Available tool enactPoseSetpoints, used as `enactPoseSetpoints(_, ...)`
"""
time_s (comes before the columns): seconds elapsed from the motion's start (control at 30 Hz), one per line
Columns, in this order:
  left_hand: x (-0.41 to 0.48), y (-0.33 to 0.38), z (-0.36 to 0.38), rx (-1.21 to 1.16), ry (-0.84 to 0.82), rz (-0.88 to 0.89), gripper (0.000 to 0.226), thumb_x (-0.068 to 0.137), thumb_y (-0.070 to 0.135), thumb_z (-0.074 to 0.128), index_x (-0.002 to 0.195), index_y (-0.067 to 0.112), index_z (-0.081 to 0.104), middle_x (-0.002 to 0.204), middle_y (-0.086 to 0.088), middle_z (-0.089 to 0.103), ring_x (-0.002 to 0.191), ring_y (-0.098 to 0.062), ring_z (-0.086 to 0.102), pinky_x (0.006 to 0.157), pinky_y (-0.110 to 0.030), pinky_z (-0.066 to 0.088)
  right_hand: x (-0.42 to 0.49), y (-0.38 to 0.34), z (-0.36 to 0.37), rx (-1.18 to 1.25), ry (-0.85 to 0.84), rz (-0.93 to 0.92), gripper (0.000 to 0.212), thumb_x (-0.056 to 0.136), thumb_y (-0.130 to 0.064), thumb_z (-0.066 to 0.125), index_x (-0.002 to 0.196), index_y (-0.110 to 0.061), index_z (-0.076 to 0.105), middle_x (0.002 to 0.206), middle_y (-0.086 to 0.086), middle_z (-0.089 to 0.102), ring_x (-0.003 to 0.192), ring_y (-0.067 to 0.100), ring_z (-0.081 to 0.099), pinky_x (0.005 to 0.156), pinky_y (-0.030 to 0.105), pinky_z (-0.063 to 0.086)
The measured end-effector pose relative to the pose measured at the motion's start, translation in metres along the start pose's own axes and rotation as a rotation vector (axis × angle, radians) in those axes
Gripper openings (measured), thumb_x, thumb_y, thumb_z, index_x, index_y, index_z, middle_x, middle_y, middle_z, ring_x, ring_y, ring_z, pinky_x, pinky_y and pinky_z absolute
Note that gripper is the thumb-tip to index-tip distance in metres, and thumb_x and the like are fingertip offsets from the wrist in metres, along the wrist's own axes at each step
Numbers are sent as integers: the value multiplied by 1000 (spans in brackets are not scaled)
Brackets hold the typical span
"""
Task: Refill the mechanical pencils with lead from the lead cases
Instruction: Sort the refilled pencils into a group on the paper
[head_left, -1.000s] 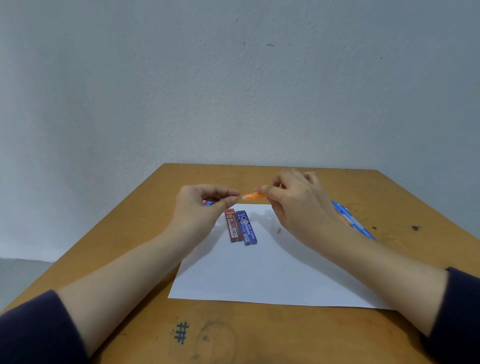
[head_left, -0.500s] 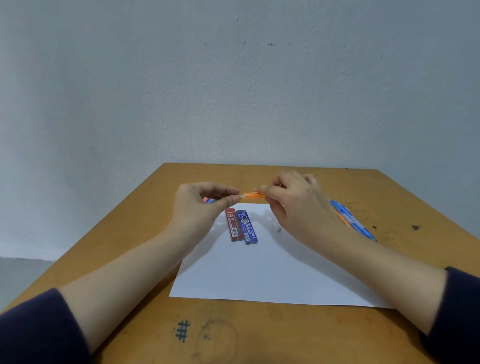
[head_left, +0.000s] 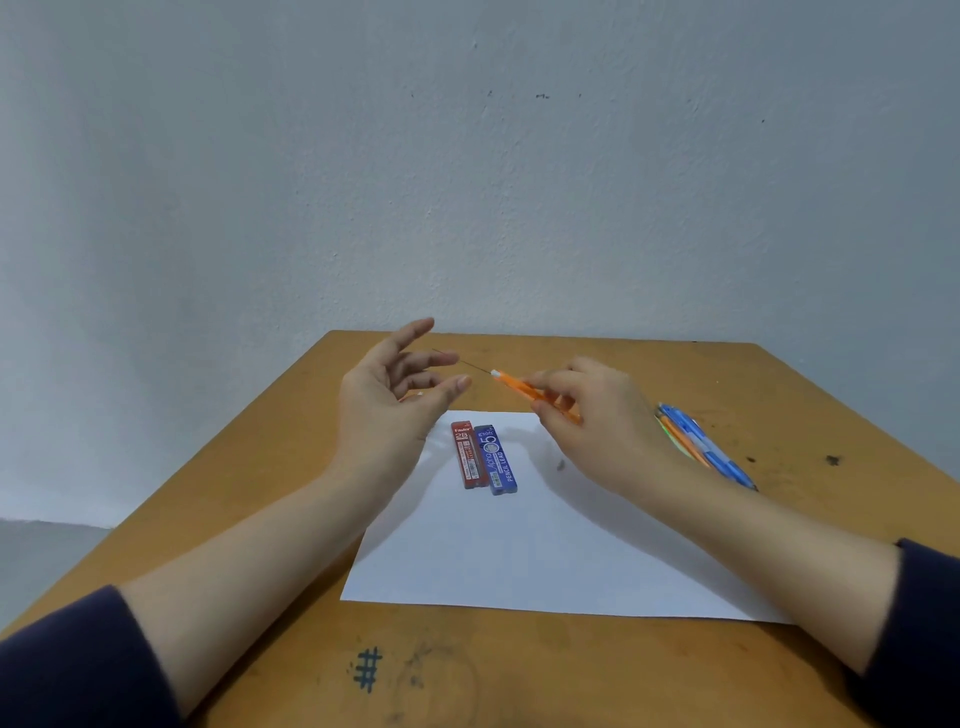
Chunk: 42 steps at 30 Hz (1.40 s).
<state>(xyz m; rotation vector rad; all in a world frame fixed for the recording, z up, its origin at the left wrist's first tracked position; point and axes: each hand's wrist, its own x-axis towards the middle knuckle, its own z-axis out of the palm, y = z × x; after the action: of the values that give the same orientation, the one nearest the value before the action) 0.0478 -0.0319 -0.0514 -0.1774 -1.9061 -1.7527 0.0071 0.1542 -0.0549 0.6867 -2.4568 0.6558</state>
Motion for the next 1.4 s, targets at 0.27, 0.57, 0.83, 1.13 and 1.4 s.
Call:
enactPoseSetpoints(0.27, -2, 0, 1, 66, -41, 29, 31, 84, 6, 69, 108, 26, 67, 90, 17, 70, 81, 5, 64, 68, -6, 47, -1, -4, -1, 48, 1, 45, 29, 91, -21, 58, 117, -29, 66, 90, -4, 58, 81, 13, 54, 73, 31, 45)
enactPoseSetpoints(0.57, -1, -2, 0, 87, -22, 128, 42, 87, 5, 66, 122, 25, 58, 95, 10, 71, 80, 1, 64, 72, -8, 48, -2, -9, -2, 70, -11, 40, 28, 91, -21, 58, 117, -28, 67, 90, -2, 60, 79, 11, 53, 70, 27, 42)
enactPoseSetpoints(0.83, -2, -3, 1, 69, -8, 161, 51, 87, 3, 64, 131, 25, 49, 91, 7, 70, 81, -6, 65, 70, -11, 50, -3, -12, -4, 97, -26, 70, 28, 92, -21, 58, 118, -25, 66, 91, -3, 61, 78, 10, 52, 66, 21, 38)
enactPoseSetpoints(1.13, -3, -4, 1, 131, -59, 109, 31, 86, 7, 66, 103, 33, 67, 93, 15, 72, 88, -3, 67, 86, -28, 55, -5, -17, -7, 114, -35, 62, 27, 92, -21, 58, 118, -23, 66, 88, -6, 58, 73, 4, 48, 60, 6, 31)
enactPoseSetpoints(1.4, -6, -1, 4, 93, -101, 65, 25, 86, 8, 67, 94, 31, 72, 92, 14, 73, 88, -8, 67, 86, -43, 55, -8, -23, -7, 162, -46, 35, 27, 91, -19, 59, 116, -27, 67, 80, -10, 54, 70, 2, 47, 62, 8, 33)
